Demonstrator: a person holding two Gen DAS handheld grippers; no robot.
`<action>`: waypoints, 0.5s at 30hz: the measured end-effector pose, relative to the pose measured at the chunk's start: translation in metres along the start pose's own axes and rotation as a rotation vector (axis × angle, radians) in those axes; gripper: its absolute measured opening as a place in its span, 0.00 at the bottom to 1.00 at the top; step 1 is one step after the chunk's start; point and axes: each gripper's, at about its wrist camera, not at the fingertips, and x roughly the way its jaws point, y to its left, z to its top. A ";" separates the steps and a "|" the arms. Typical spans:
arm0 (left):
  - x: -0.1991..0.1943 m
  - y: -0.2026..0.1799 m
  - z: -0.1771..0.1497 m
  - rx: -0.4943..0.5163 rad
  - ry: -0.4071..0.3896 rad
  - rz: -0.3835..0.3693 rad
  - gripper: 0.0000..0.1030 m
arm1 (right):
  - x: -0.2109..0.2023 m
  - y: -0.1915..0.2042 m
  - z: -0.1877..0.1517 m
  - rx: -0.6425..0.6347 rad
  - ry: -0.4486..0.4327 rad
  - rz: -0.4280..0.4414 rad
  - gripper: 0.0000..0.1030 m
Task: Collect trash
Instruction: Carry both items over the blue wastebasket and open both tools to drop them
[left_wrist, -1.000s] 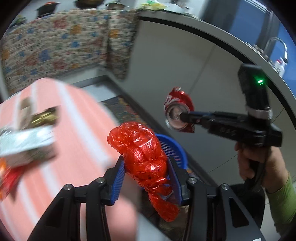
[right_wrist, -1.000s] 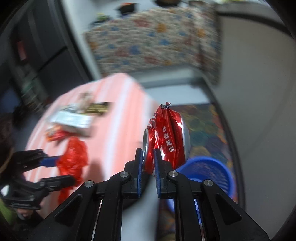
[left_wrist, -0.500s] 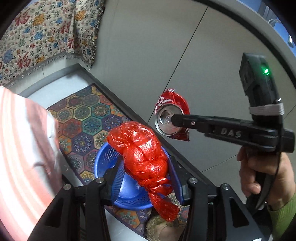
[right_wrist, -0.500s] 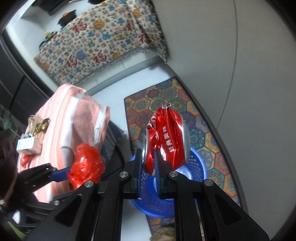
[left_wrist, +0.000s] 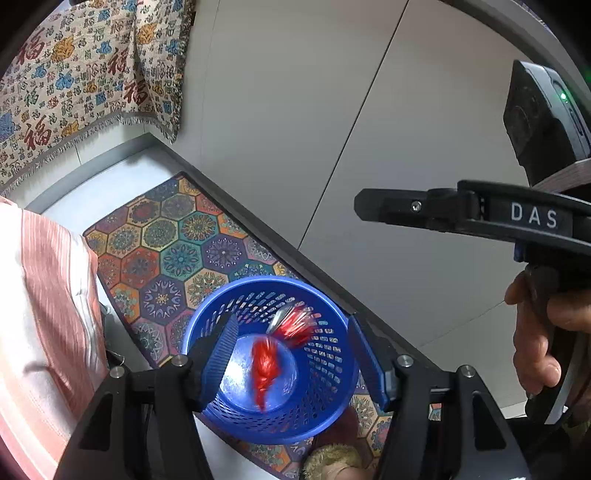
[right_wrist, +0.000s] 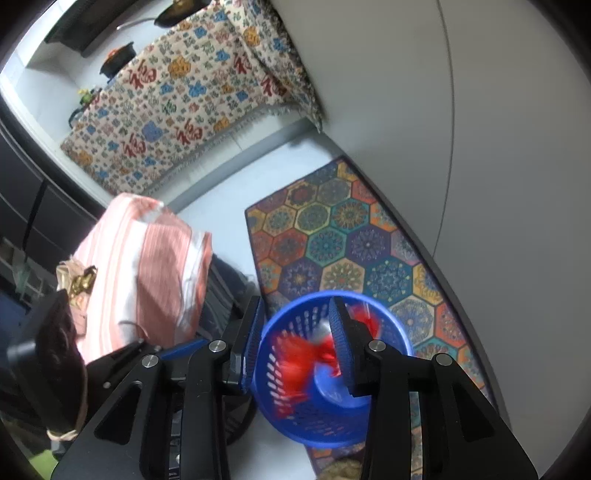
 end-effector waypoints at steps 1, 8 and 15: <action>-0.006 -0.001 0.000 0.003 -0.015 0.007 0.62 | -0.001 -0.001 0.001 -0.001 -0.010 -0.006 0.42; -0.070 -0.008 -0.015 -0.032 -0.174 0.060 0.62 | -0.029 0.010 -0.001 -0.050 -0.146 -0.081 0.71; -0.143 0.000 -0.055 -0.081 -0.220 0.154 0.67 | -0.054 0.045 -0.008 -0.167 -0.267 -0.168 0.84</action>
